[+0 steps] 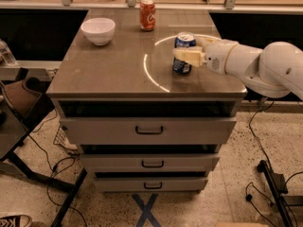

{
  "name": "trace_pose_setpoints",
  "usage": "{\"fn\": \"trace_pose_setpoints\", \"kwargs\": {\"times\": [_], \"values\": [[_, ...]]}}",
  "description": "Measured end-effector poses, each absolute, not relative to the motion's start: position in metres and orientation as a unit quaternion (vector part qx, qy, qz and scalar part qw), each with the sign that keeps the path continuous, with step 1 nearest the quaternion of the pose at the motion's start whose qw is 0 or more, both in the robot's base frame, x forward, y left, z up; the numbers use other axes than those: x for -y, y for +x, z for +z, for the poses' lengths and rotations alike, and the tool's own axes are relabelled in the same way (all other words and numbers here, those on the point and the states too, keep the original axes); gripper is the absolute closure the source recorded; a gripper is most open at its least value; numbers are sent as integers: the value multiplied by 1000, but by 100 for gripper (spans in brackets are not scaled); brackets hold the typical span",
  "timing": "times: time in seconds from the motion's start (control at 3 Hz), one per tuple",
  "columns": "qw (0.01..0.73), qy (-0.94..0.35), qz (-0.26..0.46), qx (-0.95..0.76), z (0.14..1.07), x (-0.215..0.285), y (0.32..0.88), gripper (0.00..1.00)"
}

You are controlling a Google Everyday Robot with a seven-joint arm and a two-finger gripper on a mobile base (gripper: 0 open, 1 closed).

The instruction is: Move pepsi can near coke can

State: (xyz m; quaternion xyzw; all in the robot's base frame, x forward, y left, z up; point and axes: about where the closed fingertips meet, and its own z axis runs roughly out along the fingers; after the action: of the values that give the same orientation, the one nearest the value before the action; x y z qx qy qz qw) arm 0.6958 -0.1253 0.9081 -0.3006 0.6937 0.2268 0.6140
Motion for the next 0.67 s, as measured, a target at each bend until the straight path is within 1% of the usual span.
{"fn": "trace_pose_setpoints", "kwargs": {"times": [0.67], "values": [[613, -303, 230, -692, 908, 120, 696, 88]]}}
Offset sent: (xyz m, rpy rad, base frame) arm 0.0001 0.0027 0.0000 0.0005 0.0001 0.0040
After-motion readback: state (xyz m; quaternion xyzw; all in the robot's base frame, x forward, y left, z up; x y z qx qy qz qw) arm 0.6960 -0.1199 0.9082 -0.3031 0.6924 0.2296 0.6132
